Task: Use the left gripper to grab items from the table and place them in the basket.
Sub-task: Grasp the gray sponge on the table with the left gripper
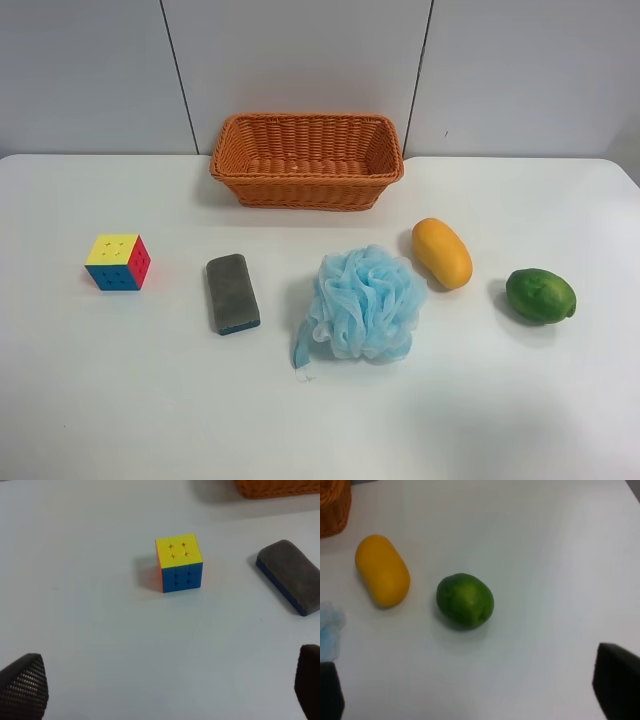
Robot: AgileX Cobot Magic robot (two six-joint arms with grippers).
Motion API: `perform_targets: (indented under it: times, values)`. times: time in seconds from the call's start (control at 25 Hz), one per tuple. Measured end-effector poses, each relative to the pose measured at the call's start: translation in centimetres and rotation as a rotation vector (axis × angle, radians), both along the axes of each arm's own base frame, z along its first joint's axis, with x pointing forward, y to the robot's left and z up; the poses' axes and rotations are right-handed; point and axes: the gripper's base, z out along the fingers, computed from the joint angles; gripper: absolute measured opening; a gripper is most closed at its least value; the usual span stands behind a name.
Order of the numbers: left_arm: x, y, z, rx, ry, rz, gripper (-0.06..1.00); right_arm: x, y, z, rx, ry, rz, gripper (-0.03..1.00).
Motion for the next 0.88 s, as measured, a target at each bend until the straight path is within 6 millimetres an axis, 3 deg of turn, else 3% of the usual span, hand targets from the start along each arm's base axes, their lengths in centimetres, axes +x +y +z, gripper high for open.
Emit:
perform_targets:
  times: [0.88]
  values:
    - [0.0,0.0,0.0,0.0,0.0,0.0,0.99,0.0,0.0,0.0,0.0,0.0,0.0,0.99]
